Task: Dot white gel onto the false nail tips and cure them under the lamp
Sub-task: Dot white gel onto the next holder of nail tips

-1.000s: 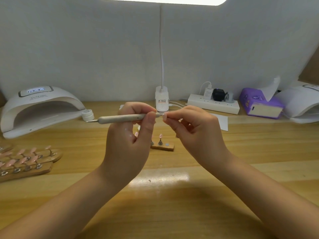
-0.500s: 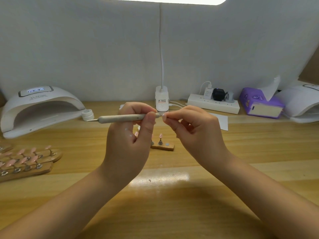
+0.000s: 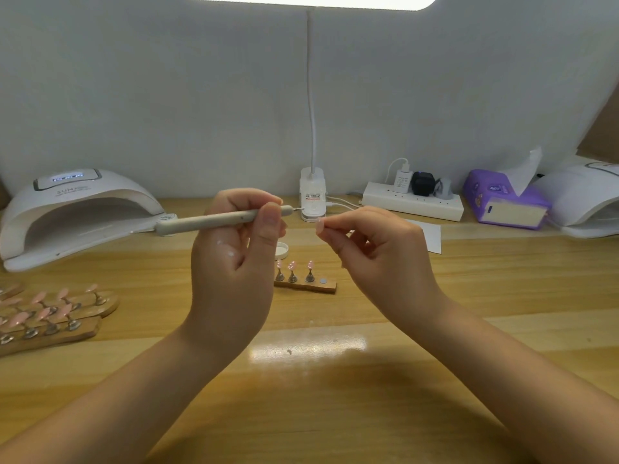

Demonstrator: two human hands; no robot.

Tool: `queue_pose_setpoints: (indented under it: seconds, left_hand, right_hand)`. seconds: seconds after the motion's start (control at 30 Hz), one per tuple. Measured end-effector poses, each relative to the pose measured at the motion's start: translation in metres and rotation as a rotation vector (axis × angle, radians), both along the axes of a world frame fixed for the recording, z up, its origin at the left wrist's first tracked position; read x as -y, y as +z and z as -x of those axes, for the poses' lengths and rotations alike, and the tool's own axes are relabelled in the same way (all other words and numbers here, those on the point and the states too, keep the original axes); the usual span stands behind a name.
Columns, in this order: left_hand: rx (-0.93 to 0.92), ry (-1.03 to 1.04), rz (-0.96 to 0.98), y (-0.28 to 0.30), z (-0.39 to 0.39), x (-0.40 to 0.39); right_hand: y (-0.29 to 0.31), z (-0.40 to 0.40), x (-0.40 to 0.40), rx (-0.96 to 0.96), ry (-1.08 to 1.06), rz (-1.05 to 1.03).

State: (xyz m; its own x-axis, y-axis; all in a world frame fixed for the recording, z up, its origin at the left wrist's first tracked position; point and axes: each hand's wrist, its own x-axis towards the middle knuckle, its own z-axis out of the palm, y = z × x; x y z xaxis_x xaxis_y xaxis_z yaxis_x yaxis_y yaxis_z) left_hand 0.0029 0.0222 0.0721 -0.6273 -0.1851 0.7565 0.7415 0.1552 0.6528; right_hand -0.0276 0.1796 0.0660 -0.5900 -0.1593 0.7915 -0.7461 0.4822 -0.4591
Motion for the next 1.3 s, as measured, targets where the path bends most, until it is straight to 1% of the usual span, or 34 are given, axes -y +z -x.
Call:
queue_pose_setpoints:
  seconds: [0.37,0.47,0.53,0.63,0.73,0.93,1.03,1.17,1.23,1.3]
  left_hand:
    - [0.014,-0.030,-0.021,-0.002,0.000,-0.001]
    - [0.025,-0.024,-0.017,-0.004,0.001,-0.001]
    - [0.028,-0.028,-0.023,-0.005,0.001,-0.001]
    - [0.036,-0.034,-0.028,-0.006,0.001,-0.001]
    - [0.050,-0.040,-0.013,-0.010,0.001,-0.003]
    - [0.054,-0.072,-0.008,-0.013,0.002,-0.003]
    - [0.056,-0.054,-0.001,-0.015,0.003,-0.003]
    - [0.063,-0.049,0.005,-0.016,0.003,-0.004]
    - [0.069,-0.054,-0.002,-0.017,0.003,-0.003]
    - [0.075,-0.060,-0.002,-0.019,0.003,-0.003]
  right_hand:
    - [-0.006,0.003,-0.001,0.064,0.011,0.027]
    - [-0.018,0.007,-0.002,0.174,0.017,0.024]
    - [-0.030,0.011,-0.004,0.289,-0.013,-0.050]
    - [-0.044,0.017,-0.007,0.364,-0.138,-0.234]
    - [-0.049,0.023,-0.011,0.430,-0.200,-0.253]
    - [-0.051,0.027,-0.010,0.545,-0.214,-0.297]
    - [-0.049,0.025,-0.013,0.493,-0.213,-0.364]
    - [-0.046,0.021,-0.016,0.309,-0.260,-0.587]
    - [-0.041,0.020,-0.021,0.215,-0.276,-0.589]
    - [-0.035,0.020,-0.028,0.111,-0.286,-0.504]
